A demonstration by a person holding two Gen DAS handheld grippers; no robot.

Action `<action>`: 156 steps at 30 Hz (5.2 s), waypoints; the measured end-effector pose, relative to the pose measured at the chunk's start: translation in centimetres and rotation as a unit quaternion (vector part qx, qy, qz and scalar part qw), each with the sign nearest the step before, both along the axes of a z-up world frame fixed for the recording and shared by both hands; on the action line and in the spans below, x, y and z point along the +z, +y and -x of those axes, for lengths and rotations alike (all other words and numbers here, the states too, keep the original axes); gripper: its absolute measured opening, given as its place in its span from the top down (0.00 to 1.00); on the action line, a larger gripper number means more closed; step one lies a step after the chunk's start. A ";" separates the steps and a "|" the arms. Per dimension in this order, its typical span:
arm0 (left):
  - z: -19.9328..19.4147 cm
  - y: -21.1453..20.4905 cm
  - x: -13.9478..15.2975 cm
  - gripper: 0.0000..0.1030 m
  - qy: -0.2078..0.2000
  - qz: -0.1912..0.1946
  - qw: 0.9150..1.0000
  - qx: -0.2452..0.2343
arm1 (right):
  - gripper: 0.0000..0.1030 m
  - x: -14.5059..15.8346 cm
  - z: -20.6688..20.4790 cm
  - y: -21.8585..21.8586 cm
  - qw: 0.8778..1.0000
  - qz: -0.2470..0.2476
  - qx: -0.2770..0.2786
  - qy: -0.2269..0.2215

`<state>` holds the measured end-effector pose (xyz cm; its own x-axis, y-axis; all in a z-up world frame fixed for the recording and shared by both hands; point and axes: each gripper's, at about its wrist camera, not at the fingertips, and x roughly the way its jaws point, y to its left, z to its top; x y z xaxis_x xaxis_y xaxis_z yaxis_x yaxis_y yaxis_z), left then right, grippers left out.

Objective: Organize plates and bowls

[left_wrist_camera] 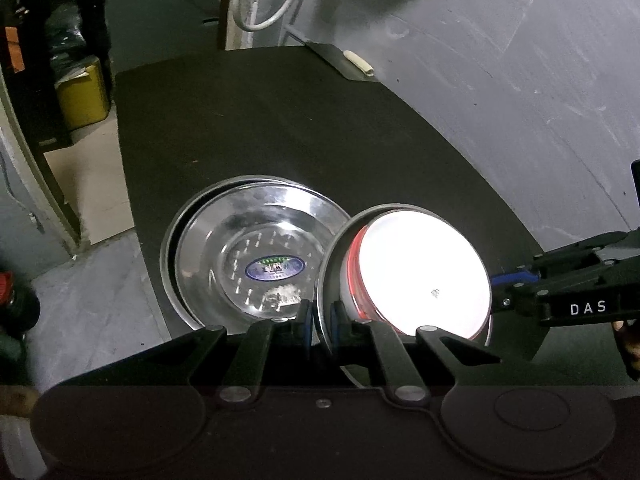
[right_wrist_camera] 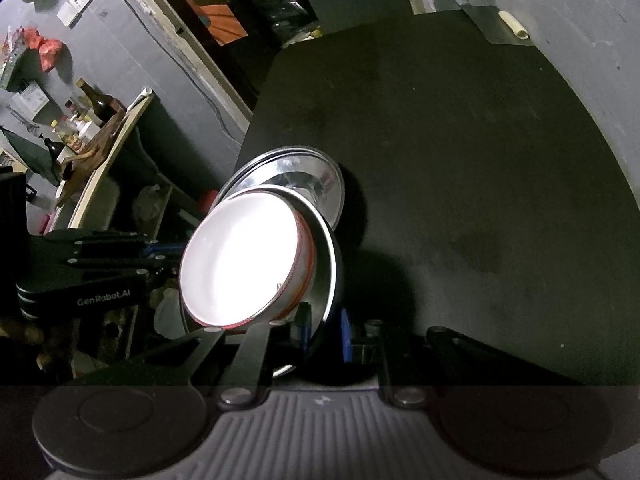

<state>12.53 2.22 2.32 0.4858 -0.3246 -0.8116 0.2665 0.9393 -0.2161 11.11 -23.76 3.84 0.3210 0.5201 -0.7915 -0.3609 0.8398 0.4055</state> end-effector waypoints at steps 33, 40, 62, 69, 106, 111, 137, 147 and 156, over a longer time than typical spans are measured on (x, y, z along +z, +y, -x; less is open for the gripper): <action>-3.4 3.5 -0.5 0.95 0.003 -0.021 0.998 0.064 | 0.83 0.1 -4.2 4.3 0.999 0.002 0.040 -0.001; -4.3 4.0 -0.8 0.95 0.007 -0.023 0.997 0.074 | 0.83 0.0 -5.1 4.8 0.999 0.002 0.042 0.000; -6.1 4.1 -2.3 0.95 0.032 -0.031 0.996 0.081 | 0.83 -1.1 -5.8 6.1 0.999 0.009 0.031 0.018; -6.4 4.3 -2.5 0.95 0.034 -0.035 0.995 0.089 | 0.83 -1.3 -6.0 6.4 0.999 0.006 0.031 0.019; -6.1 4.8 -2.5 0.94 0.034 -0.035 0.990 0.133 | 0.83 -2.2 -5.1 6.3 1.000 -0.009 -0.007 0.006; -5.8 4.7 -2.4 0.93 0.031 -0.035 0.990 0.136 | 0.83 -2.4 -5.0 6.1 1.000 -0.013 -0.012 0.003; -4.7 5.5 -1.6 0.33 0.011 -0.067 0.979 0.192 | 0.42 -2.6 -4.4 5.1 0.999 -0.002 -0.046 -0.011; -4.2 5.2 -1.2 0.24 0.006 -0.081 0.976 0.204 | 0.34 -2.5 -3.8 4.8 0.999 0.001 -0.044 -0.018; -3.3 5.5 -0.8 0.08 -0.005 -0.084 0.970 0.229 | 0.23 -2.2 -3.3 4.4 0.999 -0.004 -0.037 -0.025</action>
<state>15.87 7.68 1.55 0.5554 0.0635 -0.8291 -0.1859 0.9813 -0.0494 14.38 -19.41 1.62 0.3984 0.4999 -0.7690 -0.3172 0.8618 0.3959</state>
